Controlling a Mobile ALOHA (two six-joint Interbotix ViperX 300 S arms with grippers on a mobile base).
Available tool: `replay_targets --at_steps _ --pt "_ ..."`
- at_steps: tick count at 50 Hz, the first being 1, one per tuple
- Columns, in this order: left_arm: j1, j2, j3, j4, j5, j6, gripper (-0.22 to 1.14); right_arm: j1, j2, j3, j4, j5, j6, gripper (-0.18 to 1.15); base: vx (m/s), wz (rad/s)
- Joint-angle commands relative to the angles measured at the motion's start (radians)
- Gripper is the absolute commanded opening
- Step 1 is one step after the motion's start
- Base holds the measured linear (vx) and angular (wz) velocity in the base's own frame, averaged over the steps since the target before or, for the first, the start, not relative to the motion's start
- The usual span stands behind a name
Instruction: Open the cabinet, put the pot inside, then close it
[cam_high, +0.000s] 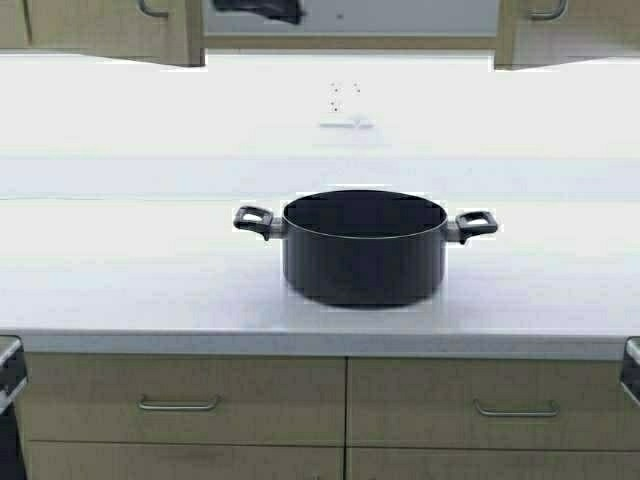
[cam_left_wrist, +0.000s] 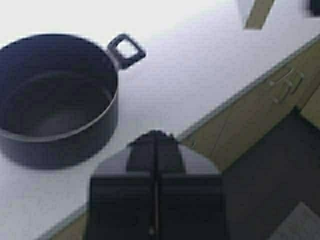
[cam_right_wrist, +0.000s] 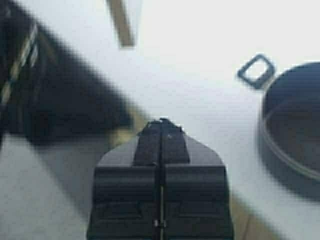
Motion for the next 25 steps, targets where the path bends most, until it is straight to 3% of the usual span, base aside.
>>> replay_targets --at_steps 1,13,25 --pt "-0.006 0.138 -0.106 0.002 -0.143 -0.003 0.04 0.038 0.117 -0.097 -0.048 -0.089 0.021 0.08 0.00 0.00" --pt "0.055 0.370 -0.278 0.002 -0.301 -0.021 0.03 0.032 0.295 -0.196 -0.130 -0.268 0.074 0.05 0.00 0.00" --pt "0.169 0.511 -0.403 0.002 -0.325 -0.032 0.03 -0.035 0.402 -0.247 -0.130 -0.281 0.075 0.05 0.00 0.00"
